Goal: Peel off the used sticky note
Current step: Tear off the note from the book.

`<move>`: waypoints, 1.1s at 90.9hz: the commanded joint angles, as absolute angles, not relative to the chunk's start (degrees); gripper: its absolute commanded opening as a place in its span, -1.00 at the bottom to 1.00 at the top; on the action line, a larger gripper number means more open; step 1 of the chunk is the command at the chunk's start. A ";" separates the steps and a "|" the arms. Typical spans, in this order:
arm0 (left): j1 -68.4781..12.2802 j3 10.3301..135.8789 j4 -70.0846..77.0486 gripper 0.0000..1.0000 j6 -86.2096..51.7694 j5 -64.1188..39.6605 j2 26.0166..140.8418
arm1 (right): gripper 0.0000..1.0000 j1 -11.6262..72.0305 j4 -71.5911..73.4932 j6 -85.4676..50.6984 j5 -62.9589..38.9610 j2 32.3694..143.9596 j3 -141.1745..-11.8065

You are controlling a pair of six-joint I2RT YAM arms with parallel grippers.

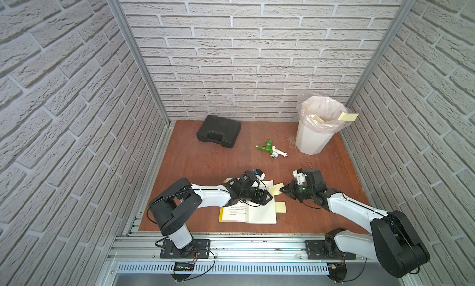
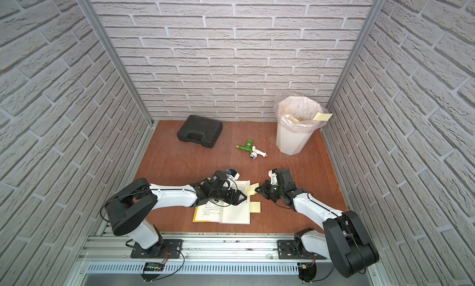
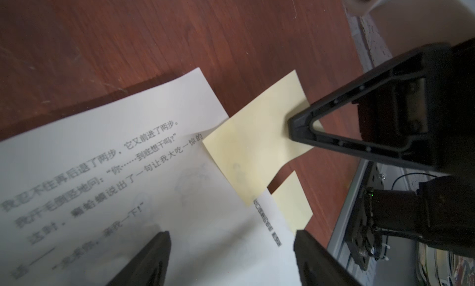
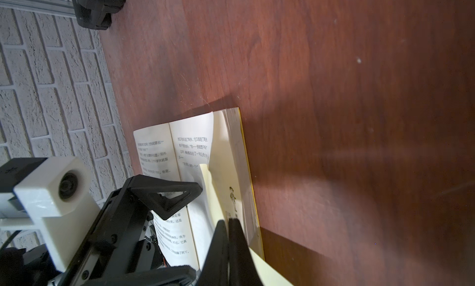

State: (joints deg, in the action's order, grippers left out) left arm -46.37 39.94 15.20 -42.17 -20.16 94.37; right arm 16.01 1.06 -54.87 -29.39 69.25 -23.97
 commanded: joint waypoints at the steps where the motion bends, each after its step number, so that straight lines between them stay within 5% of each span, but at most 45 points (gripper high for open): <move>1: -46.58 37.79 13.72 0.60 -42.40 -18.99 96.31 | -0.94 16.17 3.21 -56.94 -26.74 67.10 -23.60; 48: -45.83 35.91 16.27 0.59 -42.98 -19.91 96.85 | -0.94 16.17 -12.25 -50.08 -20.88 59.10 -32.12; 100: -44.98 35.47 18.14 0.59 -43.42 -21.59 97.96 | -0.94 13.51 -31.34 -29.44 -10.69 60.14 -66.67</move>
State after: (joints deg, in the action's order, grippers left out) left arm -45.28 37.58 22.09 -42.74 -21.96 95.53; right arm 15.14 -28.64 -35.46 -13.67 57.91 -60.80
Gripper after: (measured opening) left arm 0.797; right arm 0.069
